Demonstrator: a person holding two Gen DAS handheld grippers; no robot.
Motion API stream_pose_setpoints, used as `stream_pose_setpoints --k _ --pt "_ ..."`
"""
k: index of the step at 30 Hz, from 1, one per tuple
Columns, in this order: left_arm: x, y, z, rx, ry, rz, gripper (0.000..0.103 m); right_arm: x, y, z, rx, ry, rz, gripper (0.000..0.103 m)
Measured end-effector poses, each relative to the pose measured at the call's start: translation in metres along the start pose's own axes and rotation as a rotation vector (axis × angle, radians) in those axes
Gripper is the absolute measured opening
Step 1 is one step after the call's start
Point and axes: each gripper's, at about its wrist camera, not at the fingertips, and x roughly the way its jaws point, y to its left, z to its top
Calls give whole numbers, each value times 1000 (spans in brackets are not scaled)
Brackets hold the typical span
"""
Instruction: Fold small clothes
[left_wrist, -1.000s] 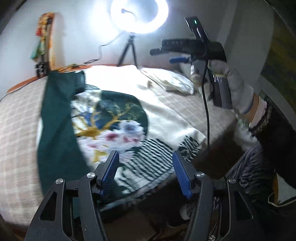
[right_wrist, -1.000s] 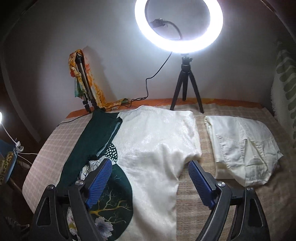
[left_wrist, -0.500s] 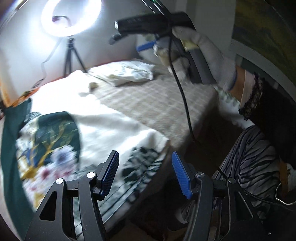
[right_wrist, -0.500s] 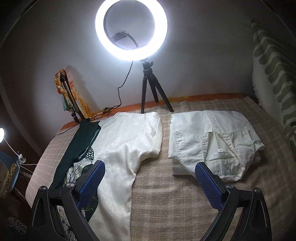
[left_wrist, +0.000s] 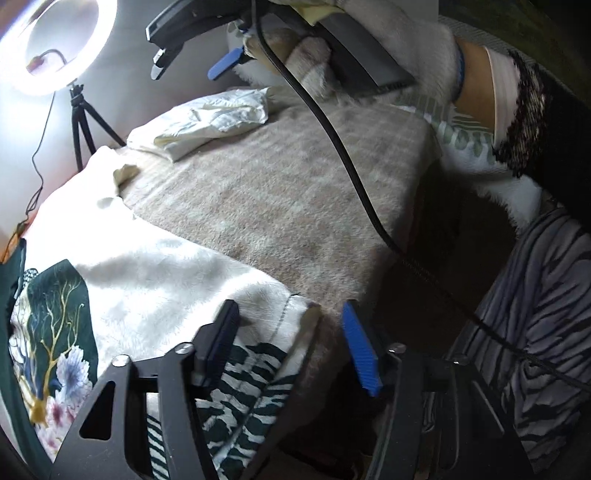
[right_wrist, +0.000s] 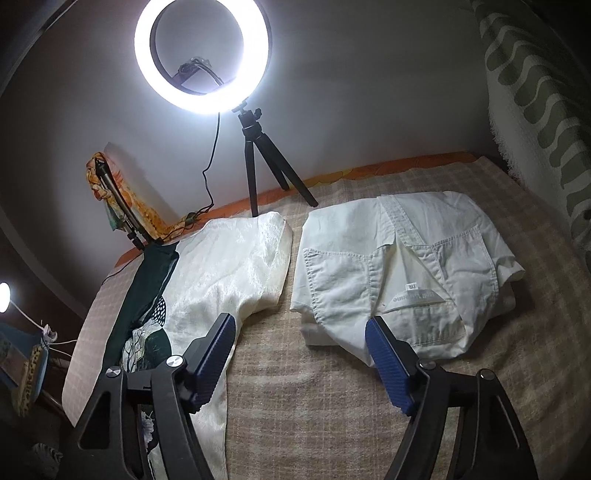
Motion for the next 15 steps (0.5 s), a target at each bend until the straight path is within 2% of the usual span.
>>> stream_pose_setpoints --k 4,6,8,15 --pt "3 9 -5 -57 -19 -19 38 23 6 14 -21 21 22 75" --pt "2 13 -6 -73 -34 -16 21 36 9 21 -21 35 36 74" --pt "-1 23 -10 -122 -58 -44 10 50 14 27 -30 49 41 74" --pt "-17 50 -18 -304 -138 -143 6 89 35 44 -107 91 40 72"
